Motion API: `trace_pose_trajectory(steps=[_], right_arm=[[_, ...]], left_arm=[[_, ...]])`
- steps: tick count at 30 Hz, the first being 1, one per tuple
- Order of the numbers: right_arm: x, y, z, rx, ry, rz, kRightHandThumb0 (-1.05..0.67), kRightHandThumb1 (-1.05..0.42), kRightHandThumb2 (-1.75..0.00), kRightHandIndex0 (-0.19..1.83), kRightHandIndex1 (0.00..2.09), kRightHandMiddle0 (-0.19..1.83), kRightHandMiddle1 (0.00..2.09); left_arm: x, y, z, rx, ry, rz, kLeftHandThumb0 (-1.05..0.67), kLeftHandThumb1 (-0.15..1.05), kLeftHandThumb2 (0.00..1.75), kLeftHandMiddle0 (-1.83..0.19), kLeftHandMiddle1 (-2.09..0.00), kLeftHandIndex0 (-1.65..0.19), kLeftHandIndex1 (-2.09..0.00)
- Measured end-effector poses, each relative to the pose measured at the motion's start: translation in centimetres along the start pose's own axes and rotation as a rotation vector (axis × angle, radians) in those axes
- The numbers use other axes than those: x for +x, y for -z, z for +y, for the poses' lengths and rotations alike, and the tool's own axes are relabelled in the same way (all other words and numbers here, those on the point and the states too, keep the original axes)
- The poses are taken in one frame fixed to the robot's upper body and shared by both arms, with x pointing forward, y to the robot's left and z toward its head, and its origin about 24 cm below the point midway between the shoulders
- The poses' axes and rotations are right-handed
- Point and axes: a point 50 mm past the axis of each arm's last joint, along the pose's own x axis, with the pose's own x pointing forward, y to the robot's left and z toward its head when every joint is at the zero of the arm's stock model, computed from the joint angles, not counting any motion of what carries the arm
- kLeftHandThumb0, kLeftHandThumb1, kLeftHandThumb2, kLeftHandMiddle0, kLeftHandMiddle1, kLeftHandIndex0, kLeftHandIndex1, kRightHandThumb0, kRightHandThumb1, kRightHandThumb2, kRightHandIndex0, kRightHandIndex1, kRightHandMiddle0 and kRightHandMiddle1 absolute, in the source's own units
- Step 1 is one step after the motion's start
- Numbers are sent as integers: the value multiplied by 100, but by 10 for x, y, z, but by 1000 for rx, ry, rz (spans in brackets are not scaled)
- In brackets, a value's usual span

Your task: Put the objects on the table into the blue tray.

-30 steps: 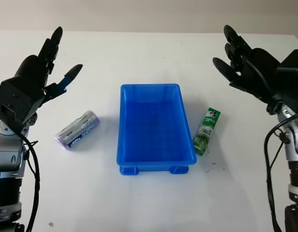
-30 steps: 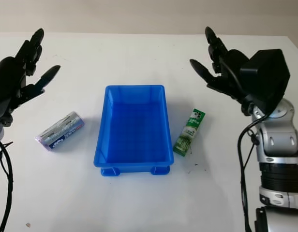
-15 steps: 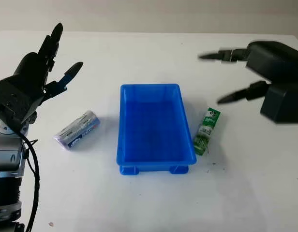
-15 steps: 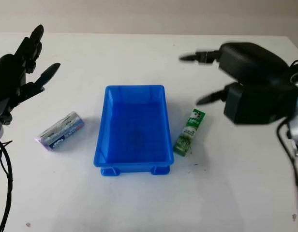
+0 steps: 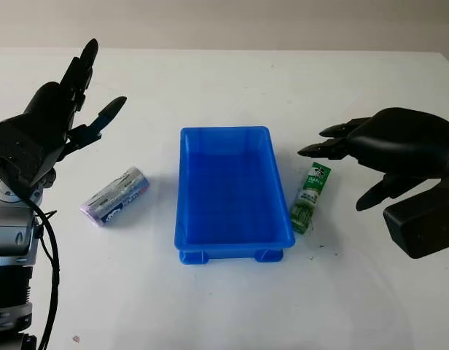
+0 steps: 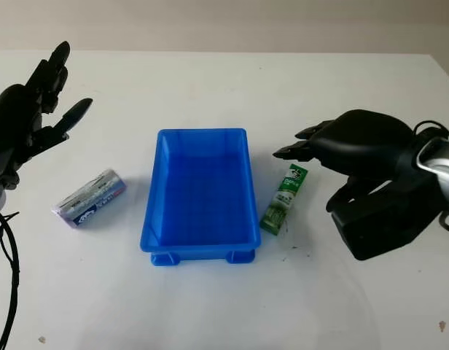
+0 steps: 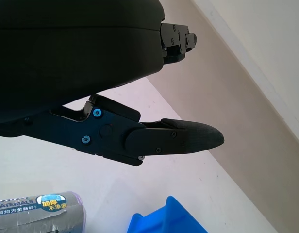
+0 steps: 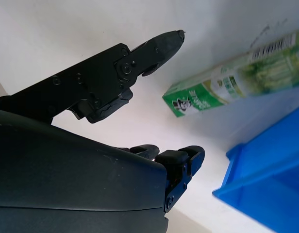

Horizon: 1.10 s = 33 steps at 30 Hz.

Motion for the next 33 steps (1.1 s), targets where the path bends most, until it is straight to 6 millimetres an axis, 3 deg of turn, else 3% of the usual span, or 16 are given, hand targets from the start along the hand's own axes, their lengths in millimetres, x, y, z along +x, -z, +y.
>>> trace_pose_trajectory(steps=[14, 15, 16, 17, 18, 20, 21, 24, 27, 33], right_arm=[[24, -13, 28, 18, 186, -195, -29, -85, -6, 58, 18, 58, 18], [25, -13, 30, 21, 200, -203, -29, -85, -6, 59, 24, 55, 32], [26, -14, 32, 20, 210, -210, -28, -86, -6, 56, 36, 44, 60], [27, -15, 34, 20, 218, -216, -28, -87, -6, 49, 56, 34, 85], [28, -15, 36, 18, 230, -225, -27, -86, -5, 37, 98, 28, 111], [29, -16, 40, 10, 260, -245, -27, -87, -6, 25, 144, 24, 138], [29, -17, 42, 4, 268, -254, -28, -88, -6, 23, 156, 23, 146], [32, -15, 48, -20, 263, -264, -30, -88, -5, 26, 174, 25, 157], [34, -14, 51, -40, 261, -268, -35, -89, -6, 31, 175, 29, 156], [39, -8, 59, -141, 246, -234, -54, -103, -12, 56, 206, 38, 203]], left_arm=[[-2, -1, 2, 37, -2, 12, -74, 105, 40, 6, -5, 8, -5], [-2, -1, 2, 37, -1, 12, -74, 105, 40, 6, -5, 9, -5], [-2, -1, 2, 37, -1, 12, -73, 105, 40, 6, -5, 9, -5], [-2, -1, 2, 37, -1, 11, -73, 105, 40, 7, -5, 9, -5], [-2, -1, 2, 38, -2, 11, -73, 105, 40, 7, -5, 9, -5], [-2, -1, 2, 39, -2, 9, -73, 105, 40, 6, -5, 9, -5], [-2, -1, 2, 39, -2, 8, -73, 105, 40, 6, -6, 8, -5], [-2, -1, 2, 40, -2, 8, -72, 105, 39, 6, -5, 8, -5], [-2, -1, 2, 40, -3, 8, -72, 105, 40, 7, -5, 8, -6], [-2, -2, 2, 45, -2, -3, -69, 105, 40, 7, -5, 8, -6]])
